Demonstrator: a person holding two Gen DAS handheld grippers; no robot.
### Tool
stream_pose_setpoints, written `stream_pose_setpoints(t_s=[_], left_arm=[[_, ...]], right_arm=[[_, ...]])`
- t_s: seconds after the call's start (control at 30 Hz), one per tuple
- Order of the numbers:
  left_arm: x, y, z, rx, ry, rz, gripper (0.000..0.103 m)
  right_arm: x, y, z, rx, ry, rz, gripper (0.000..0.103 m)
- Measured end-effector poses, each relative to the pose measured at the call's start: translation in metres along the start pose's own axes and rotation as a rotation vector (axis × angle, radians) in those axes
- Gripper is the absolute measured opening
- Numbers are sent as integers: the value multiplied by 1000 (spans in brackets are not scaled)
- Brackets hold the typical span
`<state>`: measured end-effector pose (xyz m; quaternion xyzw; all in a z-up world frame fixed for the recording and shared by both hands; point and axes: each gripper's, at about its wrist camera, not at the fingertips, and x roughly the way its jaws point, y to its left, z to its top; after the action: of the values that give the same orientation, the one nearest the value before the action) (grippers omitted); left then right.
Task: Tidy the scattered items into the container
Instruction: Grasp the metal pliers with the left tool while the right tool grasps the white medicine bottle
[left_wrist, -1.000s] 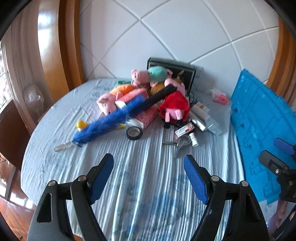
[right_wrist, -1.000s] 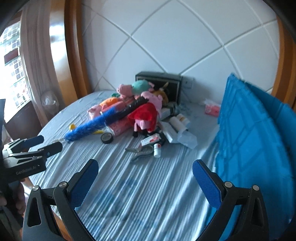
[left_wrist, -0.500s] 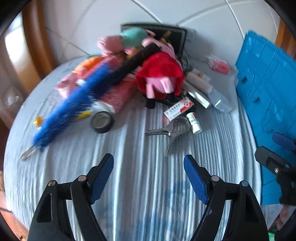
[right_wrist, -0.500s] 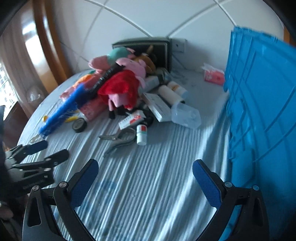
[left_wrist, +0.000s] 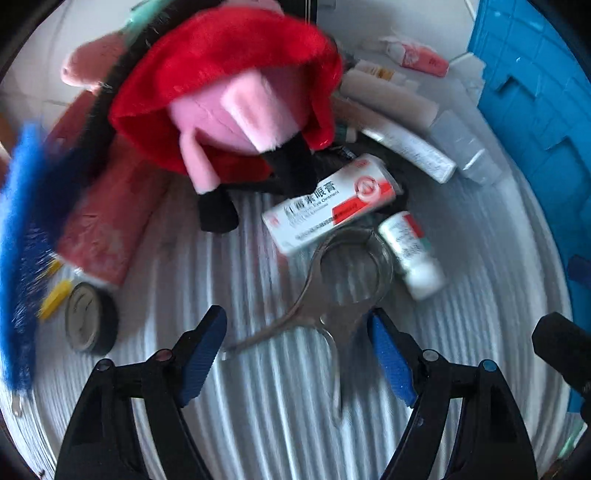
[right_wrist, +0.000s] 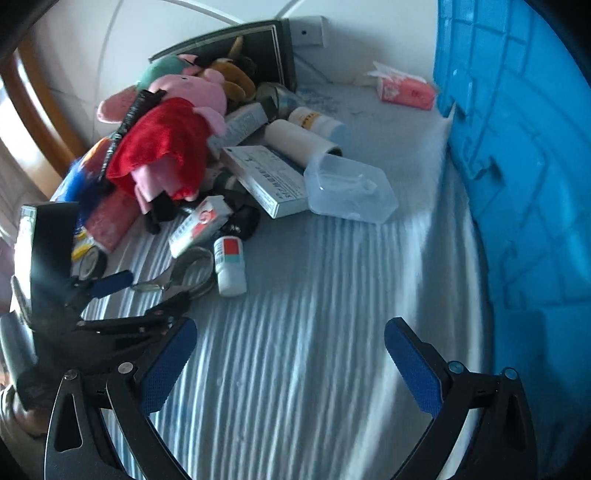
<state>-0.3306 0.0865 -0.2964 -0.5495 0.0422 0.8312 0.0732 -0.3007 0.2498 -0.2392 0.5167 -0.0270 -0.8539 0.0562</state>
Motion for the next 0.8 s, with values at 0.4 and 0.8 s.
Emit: stream_pose_setpoints(t_s=[0.4, 0.8], left_arm=[[-7, 54, -13, -184, -35, -3, 68], [6, 34, 2, -123, -34, 44, 70]], right_arm=[[71, 39, 26, -66, 73, 48, 53], [88, 45, 30, -114, 77, 60, 53]])
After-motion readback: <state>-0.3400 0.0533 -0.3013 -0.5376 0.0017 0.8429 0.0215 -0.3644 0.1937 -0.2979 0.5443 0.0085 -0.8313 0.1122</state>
